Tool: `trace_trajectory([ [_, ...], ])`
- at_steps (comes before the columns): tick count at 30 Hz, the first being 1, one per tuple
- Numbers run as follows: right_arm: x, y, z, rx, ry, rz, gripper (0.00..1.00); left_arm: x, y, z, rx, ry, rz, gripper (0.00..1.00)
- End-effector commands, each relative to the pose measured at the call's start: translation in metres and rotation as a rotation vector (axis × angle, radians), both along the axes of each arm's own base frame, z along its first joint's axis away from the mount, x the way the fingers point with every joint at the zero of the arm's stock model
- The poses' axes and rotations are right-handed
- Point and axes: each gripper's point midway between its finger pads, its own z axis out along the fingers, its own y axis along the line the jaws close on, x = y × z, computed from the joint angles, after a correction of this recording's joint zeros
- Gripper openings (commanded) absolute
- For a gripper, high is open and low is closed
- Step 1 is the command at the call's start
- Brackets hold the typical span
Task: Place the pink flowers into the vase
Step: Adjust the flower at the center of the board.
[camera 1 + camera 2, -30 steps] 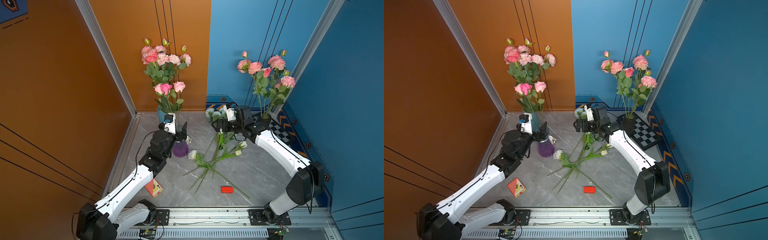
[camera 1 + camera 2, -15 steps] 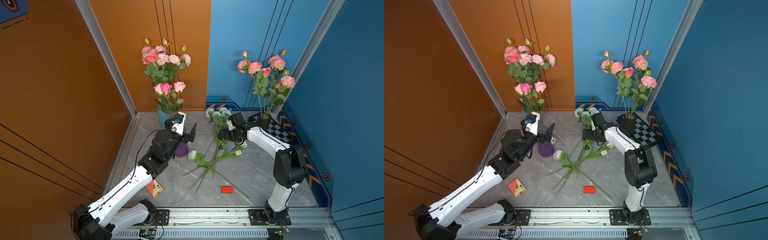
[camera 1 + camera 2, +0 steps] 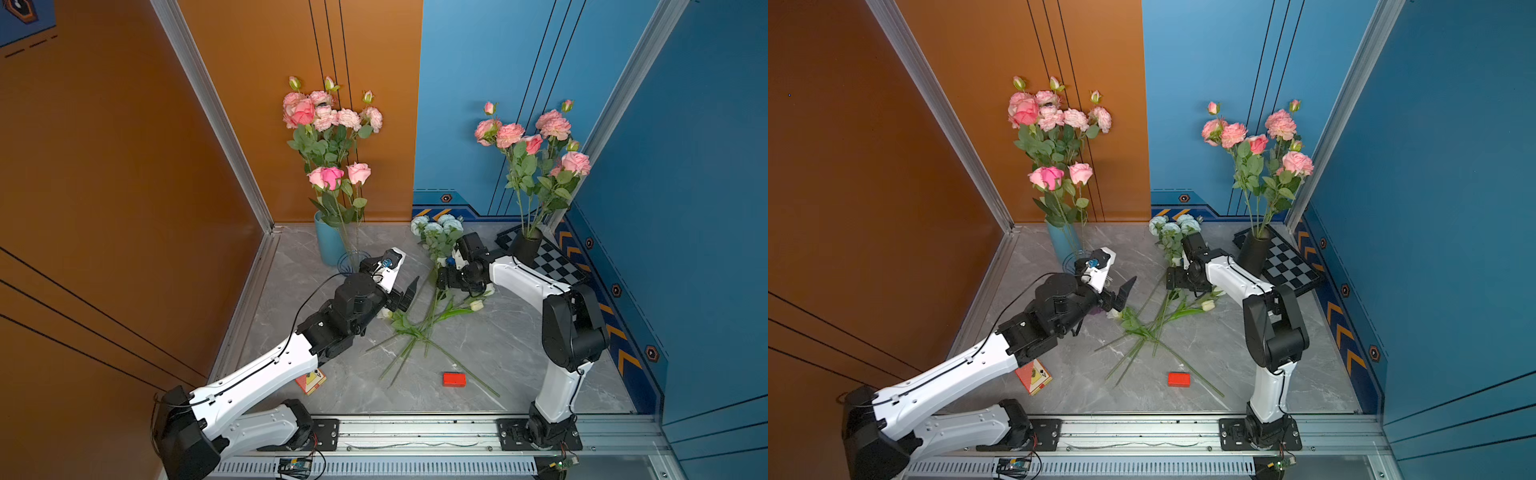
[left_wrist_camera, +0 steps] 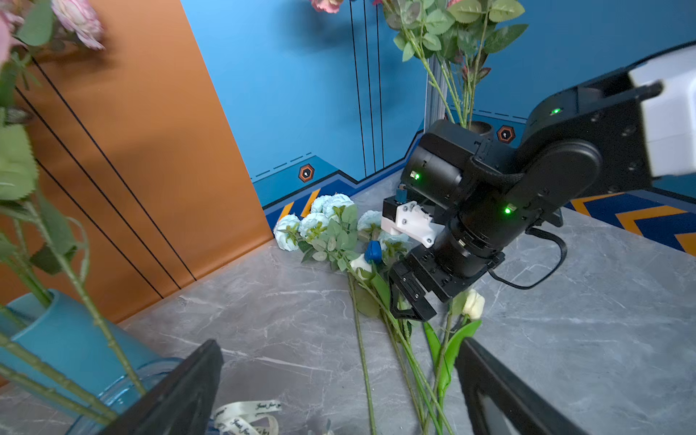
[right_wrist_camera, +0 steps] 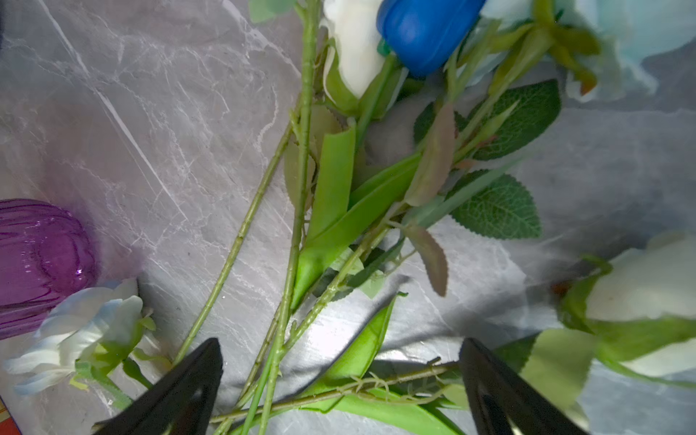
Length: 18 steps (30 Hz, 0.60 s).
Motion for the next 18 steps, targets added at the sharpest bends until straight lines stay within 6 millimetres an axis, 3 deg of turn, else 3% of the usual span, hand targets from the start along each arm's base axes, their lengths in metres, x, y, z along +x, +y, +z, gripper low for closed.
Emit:
trace_trajectory([
  [1,-0.008,-0.006,-0.005,-0.026,0.014,0.001,1.0,0.0,-0.006,-0.012,0.003,0.034,0.009,0.99],
  [11,-0.012,-0.013,0.003,-0.02,-0.031,0.0,1.0,0.004,-0.012,-0.015,0.01,0.038,0.016,0.99],
  [18,-0.006,-0.014,0.024,0.004,-0.1,-0.013,1.0,0.013,-0.008,-0.004,-0.013,0.033,0.042,0.99],
])
